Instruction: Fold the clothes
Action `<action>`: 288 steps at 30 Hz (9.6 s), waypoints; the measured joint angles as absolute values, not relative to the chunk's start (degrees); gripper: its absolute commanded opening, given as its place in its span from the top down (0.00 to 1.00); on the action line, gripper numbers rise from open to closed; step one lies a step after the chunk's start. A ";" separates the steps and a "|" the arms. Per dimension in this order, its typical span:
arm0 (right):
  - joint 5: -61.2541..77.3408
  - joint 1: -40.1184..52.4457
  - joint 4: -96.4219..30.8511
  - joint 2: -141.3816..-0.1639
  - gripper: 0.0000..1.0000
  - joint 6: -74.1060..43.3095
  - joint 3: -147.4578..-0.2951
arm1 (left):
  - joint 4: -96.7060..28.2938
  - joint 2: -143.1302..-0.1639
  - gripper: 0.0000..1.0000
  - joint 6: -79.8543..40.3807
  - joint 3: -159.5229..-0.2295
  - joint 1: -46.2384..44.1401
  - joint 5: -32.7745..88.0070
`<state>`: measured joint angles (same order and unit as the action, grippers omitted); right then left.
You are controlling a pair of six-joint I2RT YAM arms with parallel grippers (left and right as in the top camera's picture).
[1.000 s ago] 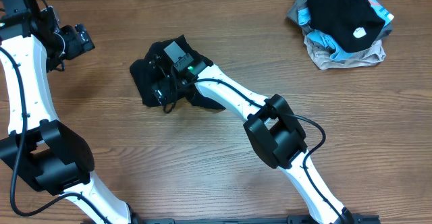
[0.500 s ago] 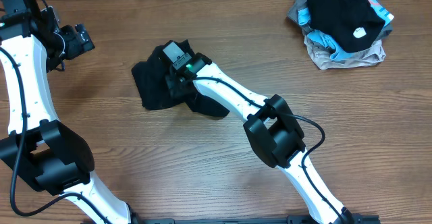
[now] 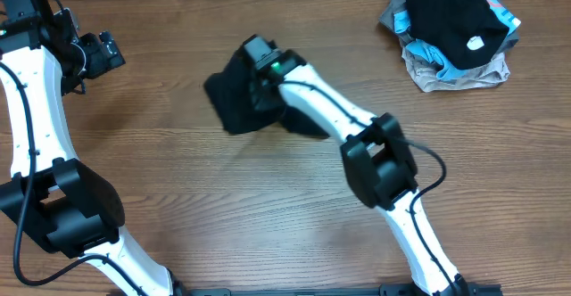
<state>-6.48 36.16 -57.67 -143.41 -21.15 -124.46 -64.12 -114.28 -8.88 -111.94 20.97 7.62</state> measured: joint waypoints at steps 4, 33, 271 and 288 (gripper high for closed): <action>-6.20 31.38 -59.70 -142.85 0.78 -19.22 -124.44 | -64.12 -114.28 0.00 -8.88 -111.94 20.97 7.62; -16.56 37.12 -55.83 -138.91 0.00 -14.31 -123.70 | -64.31 -114.28 0.00 -8.88 -111.94 20.97 7.62; 4.89 3.40 -4.56 -0.89 0.00 -6.24 -1.06 | -60.64 -114.28 0.00 -8.91 -111.77 20.97 7.01; 4.91 3.40 -4.56 -0.91 0.00 -6.24 -1.06 | -60.88 -107.42 0.00 -8.91 -111.02 15.90 6.59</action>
